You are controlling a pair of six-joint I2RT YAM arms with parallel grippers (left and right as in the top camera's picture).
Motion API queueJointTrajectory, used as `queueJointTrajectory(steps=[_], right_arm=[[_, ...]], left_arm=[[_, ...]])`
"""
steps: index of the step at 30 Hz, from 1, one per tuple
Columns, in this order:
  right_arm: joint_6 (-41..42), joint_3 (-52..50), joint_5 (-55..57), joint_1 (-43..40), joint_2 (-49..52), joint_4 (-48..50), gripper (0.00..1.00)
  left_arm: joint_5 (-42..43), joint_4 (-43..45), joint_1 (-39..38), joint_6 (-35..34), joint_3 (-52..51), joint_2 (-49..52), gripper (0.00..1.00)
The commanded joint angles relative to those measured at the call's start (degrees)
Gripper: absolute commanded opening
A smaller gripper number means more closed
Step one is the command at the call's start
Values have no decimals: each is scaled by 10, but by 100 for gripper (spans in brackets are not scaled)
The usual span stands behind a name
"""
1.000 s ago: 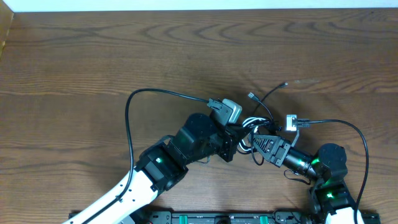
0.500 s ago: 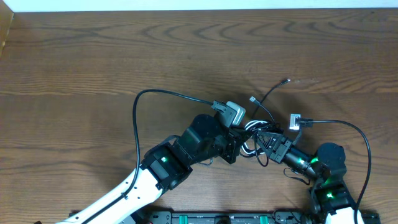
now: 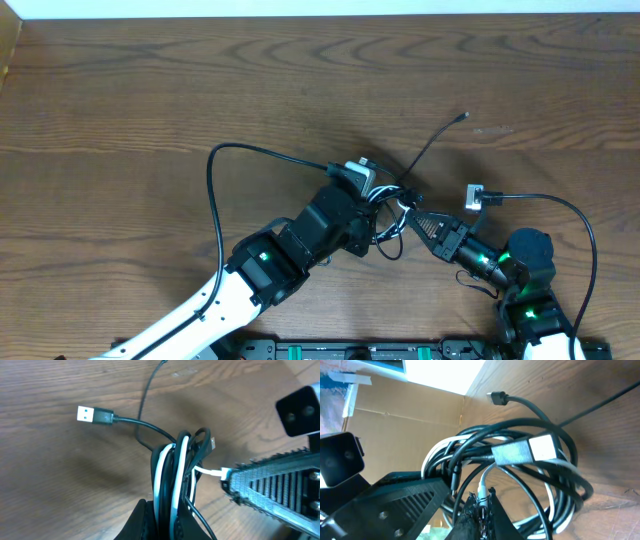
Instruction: Untangle cables
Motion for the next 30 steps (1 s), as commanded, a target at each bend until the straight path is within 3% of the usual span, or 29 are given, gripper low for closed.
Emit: queueJointTrajectory(steps=[1,8,17,23,27,30], right_arm=[[-40,0,12,-2,-2,-1,1],[-82,0,83,-2,-2,-76,1],[-88,0,145,-2,-2,-88,2],[-94,0,128,-2,-2,-81,43],[-156,0,33,-2,-2,-78,73],[-167,0,-8,-2,-2,-78,86]], left_arm=[[57,10,0,-1,16,-2,8],[198,74,0,-1,16,-2,8],[212,11,0,13,16,-2,8],[215,19,2,23,16,-2,8],[120,21,8,23,16,-2,8],[35,21,13,23,16,-2,8]])
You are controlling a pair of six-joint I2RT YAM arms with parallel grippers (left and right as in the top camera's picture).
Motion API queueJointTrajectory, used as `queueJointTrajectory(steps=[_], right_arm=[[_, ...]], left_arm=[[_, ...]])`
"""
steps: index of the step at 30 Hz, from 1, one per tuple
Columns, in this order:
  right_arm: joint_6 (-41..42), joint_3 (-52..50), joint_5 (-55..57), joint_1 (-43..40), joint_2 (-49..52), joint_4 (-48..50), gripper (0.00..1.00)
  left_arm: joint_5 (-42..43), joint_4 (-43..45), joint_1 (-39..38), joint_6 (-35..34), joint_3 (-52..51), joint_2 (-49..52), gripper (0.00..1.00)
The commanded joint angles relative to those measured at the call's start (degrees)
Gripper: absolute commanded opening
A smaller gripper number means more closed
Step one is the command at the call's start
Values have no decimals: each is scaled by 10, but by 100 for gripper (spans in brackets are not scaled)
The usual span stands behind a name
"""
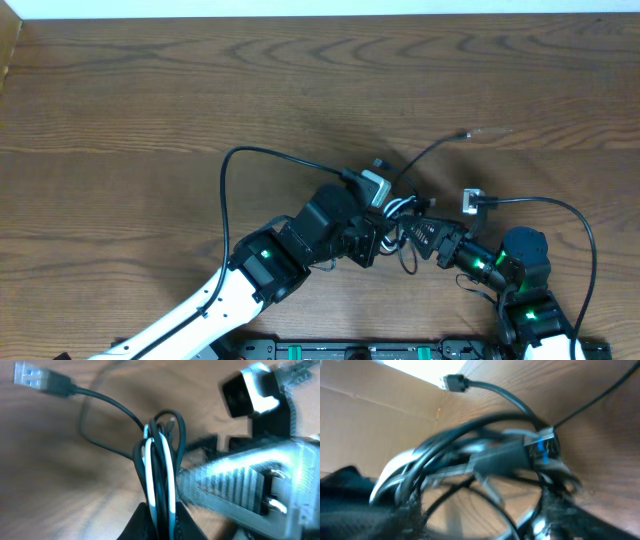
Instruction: Untangle cables
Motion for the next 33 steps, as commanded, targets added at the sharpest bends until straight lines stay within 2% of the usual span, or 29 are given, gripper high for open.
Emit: queueJointTrajectory(steps=[1,4,6,9,11,14,17,23,25,27,31,33], right_arm=[[-38,0,-32,-5,4,-4,88],[-56,0,-27,-5,4,-8,92],[-64,0,5,-5,4,-25,95],[-63,0,49,-5,4,-48,96],[-64,0,74,-5,4,-54,98],[-94,0,85,-5,4,-47,98],[-160,0,85,-5,4,-40,88],[-172,0,85,-6,4,-10,65],[-170,0,85,-6,4,10,54],[-166,0,85,-6,4,29,36],[-166,0,96,-6,4,44,16],[-166,0,98,-6,4,43,14]], left_arm=[[-104,7,9,9,16,-10,8],[-159,3,22,-40,16,-10,8],[-150,2,35,-65,16,-10,8],[-124,-5,43,-61,16,-10,8],[-85,-9,45,-31,16,-10,8],[16,-10,45,54,16,-10,8],[88,-10,45,99,16,-10,8],[95,-40,53,102,16,-10,8],[109,-52,57,114,16,-10,7],[151,-53,58,150,16,-10,8],[272,-44,59,238,16,-10,8],[316,-45,59,279,16,-10,8]])
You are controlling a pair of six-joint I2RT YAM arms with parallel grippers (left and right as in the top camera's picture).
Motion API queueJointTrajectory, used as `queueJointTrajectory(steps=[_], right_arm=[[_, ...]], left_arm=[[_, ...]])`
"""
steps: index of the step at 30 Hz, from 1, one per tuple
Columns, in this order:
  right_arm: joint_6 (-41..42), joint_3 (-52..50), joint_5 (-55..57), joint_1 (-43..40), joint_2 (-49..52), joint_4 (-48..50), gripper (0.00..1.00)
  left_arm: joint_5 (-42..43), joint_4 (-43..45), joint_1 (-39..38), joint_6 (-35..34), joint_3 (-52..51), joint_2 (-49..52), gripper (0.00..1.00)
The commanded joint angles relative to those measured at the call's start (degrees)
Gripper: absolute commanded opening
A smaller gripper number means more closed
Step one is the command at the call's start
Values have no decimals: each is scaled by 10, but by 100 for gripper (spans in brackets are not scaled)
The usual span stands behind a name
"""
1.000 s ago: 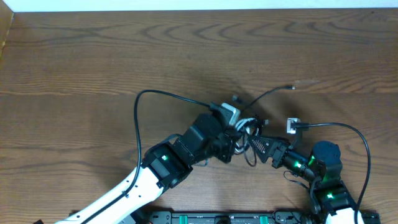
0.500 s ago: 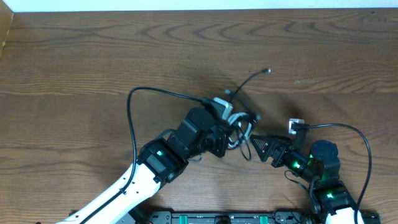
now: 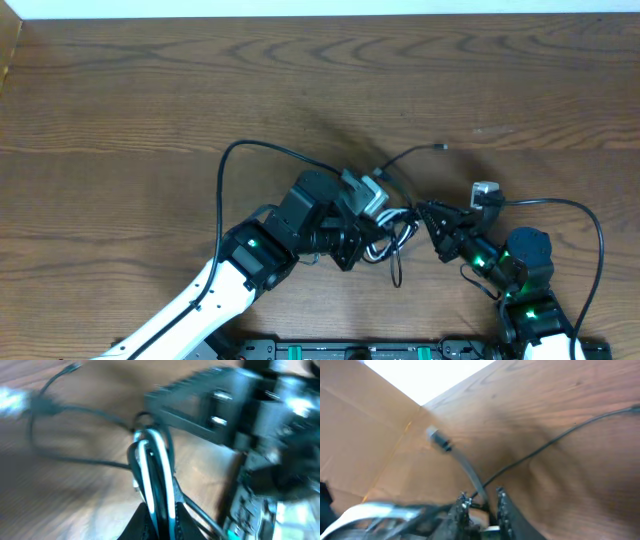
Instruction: Untangle cables
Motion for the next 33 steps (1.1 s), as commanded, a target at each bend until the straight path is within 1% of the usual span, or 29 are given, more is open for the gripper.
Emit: queueJointTrajectory(steps=[1,3,5,8,12,14,15,18,19,23,28,29,33], right_arm=[[-4,2,-2,1,0,4,13],[-5,2,1,1,0,4,14],[-5,2,6,1,0,-1,17],[-4,2,34,1,0,-30,19],[-4,2,42,1,0,-56,23],[-5,2,24,1,0,-47,30],[-5,2,14,1,0,-39,36],[-5,2,-10,1,0,-12,50],[-4,2,-20,1,0,-4,55],[16,2,-63,0,0,27,63],[21,2,-160,-18,0,119,66],[21,2,-171,-24,0,134,69],[30,2,-179,-50,0,153,68]], left_arm=[[161,7,-4,119,16,-8,8],[196,7,-4,150,16,-8,8],[226,10,-4,168,16,-8,8],[249,21,-3,171,16,-8,8],[250,24,14,171,16,-9,8],[254,22,29,171,16,-9,8],[254,20,36,171,16,-9,8],[255,10,60,175,16,-8,8],[266,5,67,186,16,-8,8],[347,-11,89,257,16,-7,8],[351,-26,102,262,15,-7,8],[350,-26,104,262,15,-7,8],[316,-20,120,260,15,-7,8]])
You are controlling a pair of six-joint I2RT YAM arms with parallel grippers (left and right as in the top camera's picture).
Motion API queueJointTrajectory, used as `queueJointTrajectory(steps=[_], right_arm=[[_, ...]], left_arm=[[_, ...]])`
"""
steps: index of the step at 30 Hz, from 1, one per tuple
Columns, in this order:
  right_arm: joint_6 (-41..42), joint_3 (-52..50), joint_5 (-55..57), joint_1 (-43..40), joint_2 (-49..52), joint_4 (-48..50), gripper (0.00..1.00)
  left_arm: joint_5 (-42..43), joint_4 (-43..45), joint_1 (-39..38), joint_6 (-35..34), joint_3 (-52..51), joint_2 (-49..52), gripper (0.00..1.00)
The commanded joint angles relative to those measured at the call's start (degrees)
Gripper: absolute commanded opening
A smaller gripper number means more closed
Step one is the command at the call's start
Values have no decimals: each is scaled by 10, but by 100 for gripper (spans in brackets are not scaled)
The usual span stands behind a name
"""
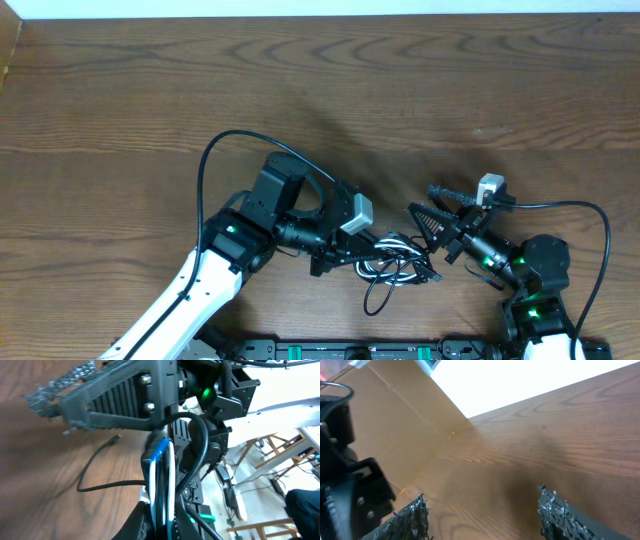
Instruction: Untangle cables
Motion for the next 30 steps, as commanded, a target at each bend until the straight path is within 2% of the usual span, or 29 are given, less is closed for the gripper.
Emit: queueJointTrajectory(steps=[1,8,13,25,30], right_arm=[[15,3,-50,-17,-2,0,67],[14,3,-97,-21,-2,-29,62],[14,3,-110,-21,-2,-63,62],[26,3,-169,-21,-2,-63,62],[31,3,-166,-21,-2,11,66]], left_arm=[[-19,8,17,12,15,-7,8],[-19,102,55,-77,15,-7,8],[-19,137,58,-106,15,-7,8],[-20,135,58,-111,15,-7,8],[-16,123,58,-110,15,-7,8]])
